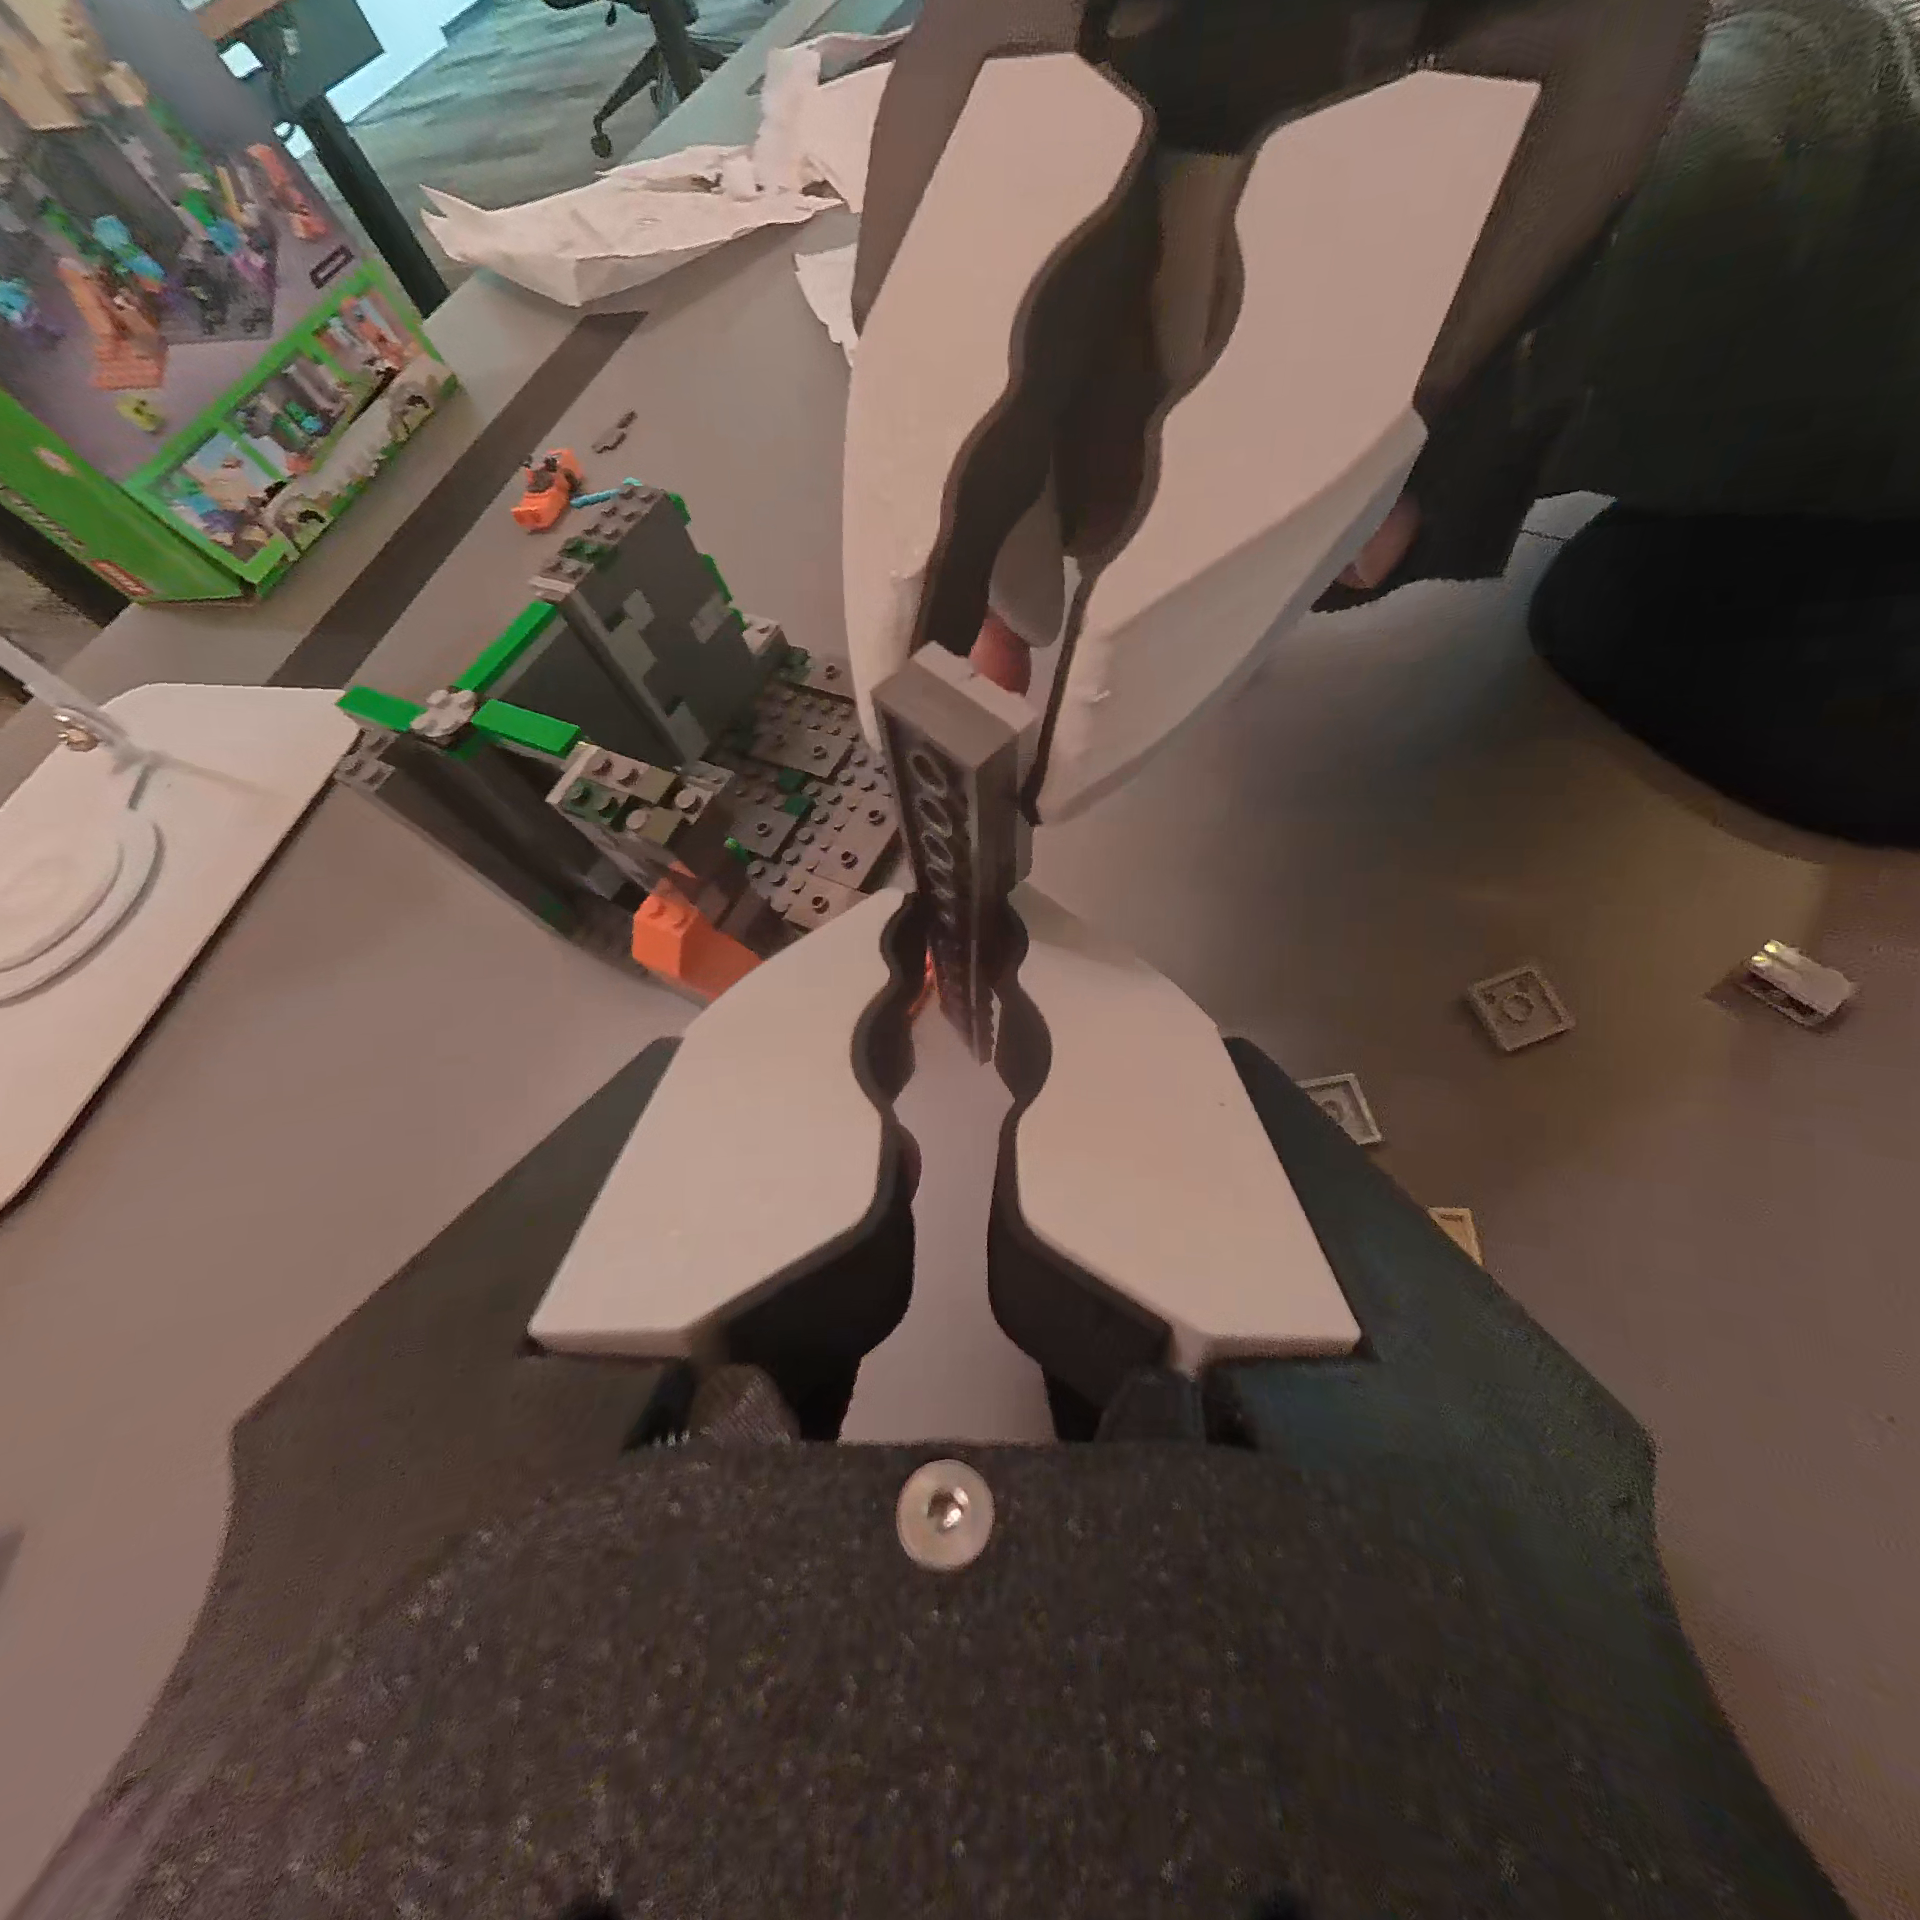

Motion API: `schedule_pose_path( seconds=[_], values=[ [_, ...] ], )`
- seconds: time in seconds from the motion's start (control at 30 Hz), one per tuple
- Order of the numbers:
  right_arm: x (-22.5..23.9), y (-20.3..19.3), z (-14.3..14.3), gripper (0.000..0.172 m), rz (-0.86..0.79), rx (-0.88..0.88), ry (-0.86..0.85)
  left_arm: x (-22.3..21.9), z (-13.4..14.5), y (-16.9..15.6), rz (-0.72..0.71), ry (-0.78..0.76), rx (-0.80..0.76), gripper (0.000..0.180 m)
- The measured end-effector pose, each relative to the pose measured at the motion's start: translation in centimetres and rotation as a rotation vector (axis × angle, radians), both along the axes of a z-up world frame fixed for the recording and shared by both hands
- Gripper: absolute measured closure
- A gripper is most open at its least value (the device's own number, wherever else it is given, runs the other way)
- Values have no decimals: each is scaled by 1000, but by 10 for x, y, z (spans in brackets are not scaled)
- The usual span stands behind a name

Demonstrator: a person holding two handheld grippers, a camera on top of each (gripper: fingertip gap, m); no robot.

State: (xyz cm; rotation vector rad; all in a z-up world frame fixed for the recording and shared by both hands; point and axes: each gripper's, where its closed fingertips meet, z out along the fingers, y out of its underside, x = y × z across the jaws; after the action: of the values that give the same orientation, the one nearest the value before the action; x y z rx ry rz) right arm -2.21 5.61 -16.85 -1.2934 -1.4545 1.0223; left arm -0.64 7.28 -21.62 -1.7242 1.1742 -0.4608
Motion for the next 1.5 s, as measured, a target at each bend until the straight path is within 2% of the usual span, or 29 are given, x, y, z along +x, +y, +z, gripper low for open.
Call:
schedule_pose_path(
  seconds=[0.07,0.1,0.13,0.23,0.3,0.4,0.5,0.57,0.73,0.93,1.03,1.5],
  values=[
    [2,-2,1,156,29,-12,7,1,0,-2,-13,-7,-11,170],
    [4,-8,3,172,69,-26,28,-1,0,-1,-6,-2,-9,175],
    [4,-11,7,172,91,-58,56,-2,-1,0,-9,1,-9,175],
    [0,-3,2,172,1,78,22,-2,9,-1,-2,-33,5,175],
    [-3,-5,3,172,-9,69,9,-7,9,5,52,-34,-1,176],
    [-8,7,2,168,-128,106,0,-19,4,20,164,-10,2,176],
    [-16,20,-7,145,-250,45,-43,-30,0,33,283,21,20,175],
    [-21,27,-12,140,-334,37,-52,-32,-2,37,325,38,33,176],
    [-27,35,-3,146,-461,89,3,-34,0,44,414,102,121,176],
    [-26,44,-4,155,-565,91,-27,-43,5,53,514,178,219,176],
    [-26,43,-1,156,-550,98,-23,-45,11,54,514,222,282,176],
    [-15,27,-15,157,-259,119,-122,-27,-10,30,291,117,18,175]
  ],
)
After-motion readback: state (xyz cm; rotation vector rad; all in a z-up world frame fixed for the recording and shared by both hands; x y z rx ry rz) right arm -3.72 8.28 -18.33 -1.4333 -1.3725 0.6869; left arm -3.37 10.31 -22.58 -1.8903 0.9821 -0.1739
